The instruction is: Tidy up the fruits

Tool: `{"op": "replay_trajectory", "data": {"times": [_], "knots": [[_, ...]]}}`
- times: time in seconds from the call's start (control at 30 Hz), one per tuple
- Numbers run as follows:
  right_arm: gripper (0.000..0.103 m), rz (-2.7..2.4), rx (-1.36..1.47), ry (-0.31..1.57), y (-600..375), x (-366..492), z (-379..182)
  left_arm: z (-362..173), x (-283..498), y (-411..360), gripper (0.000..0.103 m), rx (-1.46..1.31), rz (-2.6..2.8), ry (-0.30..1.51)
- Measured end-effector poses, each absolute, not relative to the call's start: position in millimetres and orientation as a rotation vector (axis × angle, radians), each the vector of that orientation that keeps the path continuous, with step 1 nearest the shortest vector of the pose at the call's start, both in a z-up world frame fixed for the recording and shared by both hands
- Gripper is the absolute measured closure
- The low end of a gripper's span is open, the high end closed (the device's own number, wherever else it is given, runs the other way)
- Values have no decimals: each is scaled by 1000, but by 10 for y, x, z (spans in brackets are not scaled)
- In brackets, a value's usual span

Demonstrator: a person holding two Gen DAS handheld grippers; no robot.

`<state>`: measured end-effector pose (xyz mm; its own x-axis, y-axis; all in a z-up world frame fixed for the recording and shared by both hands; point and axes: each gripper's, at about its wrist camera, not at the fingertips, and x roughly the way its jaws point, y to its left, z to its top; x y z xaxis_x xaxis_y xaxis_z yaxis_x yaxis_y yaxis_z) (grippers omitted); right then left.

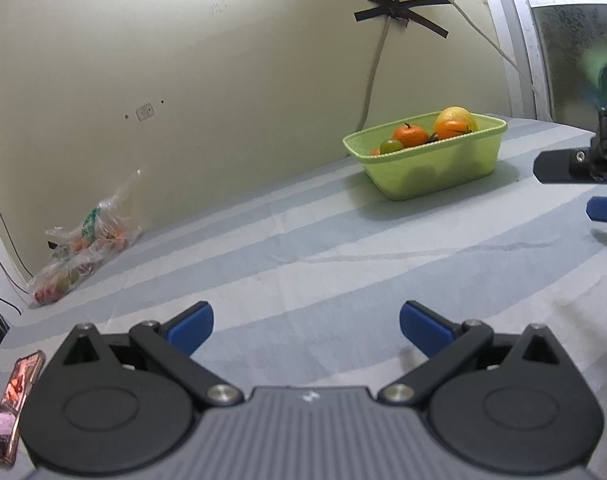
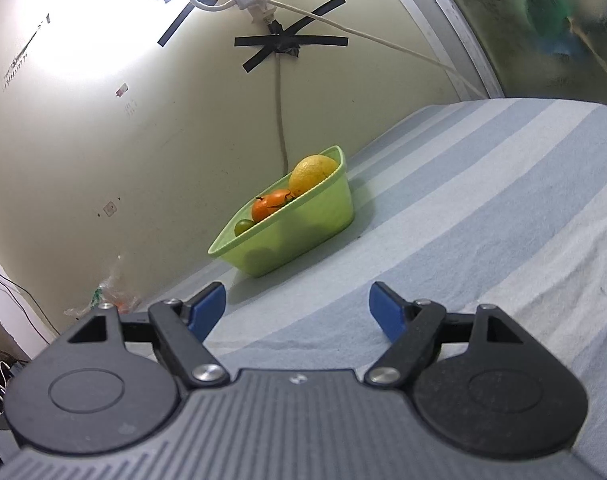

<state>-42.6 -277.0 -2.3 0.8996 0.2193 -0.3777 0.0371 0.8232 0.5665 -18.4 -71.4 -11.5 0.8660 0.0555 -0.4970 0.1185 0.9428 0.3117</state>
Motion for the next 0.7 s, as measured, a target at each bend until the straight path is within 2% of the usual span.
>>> {"op": "replay_trajectory", "data": {"times": [0.3,0.7], "knots": [[22,111,621,440,-2814,-430,-34,-67,-158,-752,0,366,10,495],[21,119,635,437,-2857,-435,-43,-51,-103,-739,0,353,-12,549]]}}
